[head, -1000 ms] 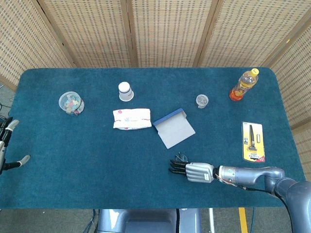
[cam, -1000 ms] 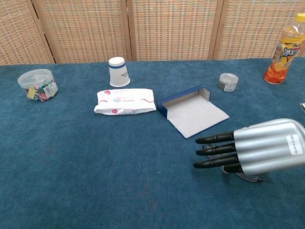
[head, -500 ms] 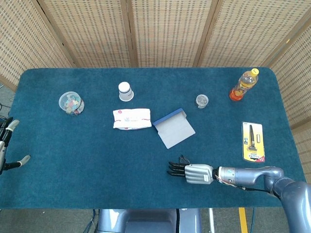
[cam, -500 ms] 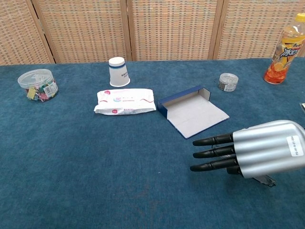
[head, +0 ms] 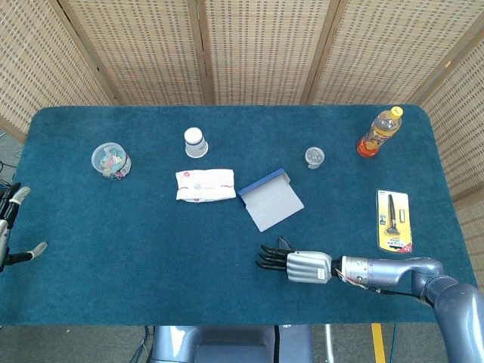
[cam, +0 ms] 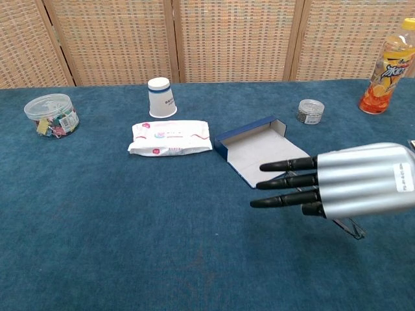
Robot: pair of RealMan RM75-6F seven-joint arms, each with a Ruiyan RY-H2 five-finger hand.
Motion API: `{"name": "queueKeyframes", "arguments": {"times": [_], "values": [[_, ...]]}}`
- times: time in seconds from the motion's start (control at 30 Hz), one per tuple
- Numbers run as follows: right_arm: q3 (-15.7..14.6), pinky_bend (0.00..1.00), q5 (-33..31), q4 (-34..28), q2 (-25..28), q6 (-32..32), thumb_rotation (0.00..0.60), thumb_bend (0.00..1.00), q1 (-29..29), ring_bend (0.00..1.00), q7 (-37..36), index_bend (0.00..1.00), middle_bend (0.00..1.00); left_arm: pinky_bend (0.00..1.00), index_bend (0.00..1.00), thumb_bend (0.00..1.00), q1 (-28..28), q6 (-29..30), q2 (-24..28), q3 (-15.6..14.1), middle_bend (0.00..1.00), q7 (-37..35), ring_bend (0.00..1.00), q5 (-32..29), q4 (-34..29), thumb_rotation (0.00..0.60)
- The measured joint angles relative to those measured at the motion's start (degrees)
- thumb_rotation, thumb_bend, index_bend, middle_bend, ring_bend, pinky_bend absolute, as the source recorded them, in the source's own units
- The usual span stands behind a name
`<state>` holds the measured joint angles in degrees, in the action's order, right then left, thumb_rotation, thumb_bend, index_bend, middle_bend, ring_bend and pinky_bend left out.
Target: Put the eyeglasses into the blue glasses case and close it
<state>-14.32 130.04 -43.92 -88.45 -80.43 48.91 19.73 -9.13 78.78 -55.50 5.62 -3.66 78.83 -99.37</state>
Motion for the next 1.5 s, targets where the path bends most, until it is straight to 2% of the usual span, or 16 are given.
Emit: {"name": "queueKeyframes", "arguments": {"times": [0.13, 0.3, 0.43, 0.6, 0.77, 0.97, 1.23, 1.37, 1.5], "values": [[1.86, 0.06, -3.54, -1.51, 1.14, -0.7, 0.6, 0.36, -0.56, 0.0, -1.65, 0.61, 0.0, 0.0, 0.0, 0.12, 0.06, 0.08, 0.11, -0.05, 0.0, -0.38, 0.0, 0.18, -0.02, 0.6], [5.22, 0.07, -9.9, -7.29, 3.44, 2.07, 0.6, 0.36, -0.64, 0.0, -2.77, 0.61, 0.0, 0.0, 0.0, 0.12, 0.1, 0.22, 0.26, -0.21, 0.0, -0.64, 0.0, 0.76, -0.09, 0.6], [8.82, 0.08, -15.71, -13.66, 5.07, 7.44, 0.6, 0.36, 0.02, 0.0, -2.72, 0.61, 0.0, 0.0, 0.0, 0.12, 0.07, 0.13, 0.38, -0.33, 0.0, -0.92, 0.0, 0.99, -0.06, 0.6], [14.44, 0.1, -27.03, -20.67, 5.56, 18.36, 0.6, 0.36, 1.18, 0.0, 0.35, 0.61, 0.0, 0.0, 0.0, 0.12, -0.19, -0.64, 0.7, -0.14, 0.0, -1.76, 0.0, 0.31, 0.22, 0.6], [20.57, 0.1, -42.99, -26.43, 4.3, 27.69, 0.6, 0.36, 2.22, 0.0, 10.07, 0.61, 0.0, 0.0, 0.0, 0.12, -0.37, -1.18, 1.01, 0.01, 0.0, -2.67, 0.0, -0.12, 0.46, 0.6], [25.41, 0.1, -61.63, -30.4, 1.61, 33.47, 0.6, 0.36, 4.2, 0.0, 25.29, 0.61, 0.0, 0.0, 0.0, 0.12, -0.45, -1.51, 1.32, 0.05, 0.0, -3.52, 0.0, -0.33, 0.64, 0.6], [27.88, 0.1, -84.78, -34.44, -3.35, 32.65, 0.6, 0.36, 9.09, 0.0, 40.92, 0.61, 0.0, 0.0, 0.0, 0.12, -0.94, -2.84, 1.58, 0.15, 0.0, -4.14, 0.0, -1.08, 0.89, 0.6], [28.03, 0.1, -94.08, -34.46, -6.62, 30.47, 0.6, 0.36, 12.76, 0.0, 46.75, 0.61, 0.0, 0.0, 0.0, 0.12, -1.05, -3.23, 1.82, 0.3, 0.0, -4.94, 0.0, -1.52, 1.08, 0.6], [27.68, 0.1, -100.78, -33.45, -9.45, 28.17, 0.6, 0.36, 15.9, 0.0, 50.8, 0.61, 0.0, 0.0, 0.0, 0.12, -1.14, -3.68, 2.08, 0.44, 0.0, -5.85, 0.0, -1.96, 1.41, 0.6]]}}
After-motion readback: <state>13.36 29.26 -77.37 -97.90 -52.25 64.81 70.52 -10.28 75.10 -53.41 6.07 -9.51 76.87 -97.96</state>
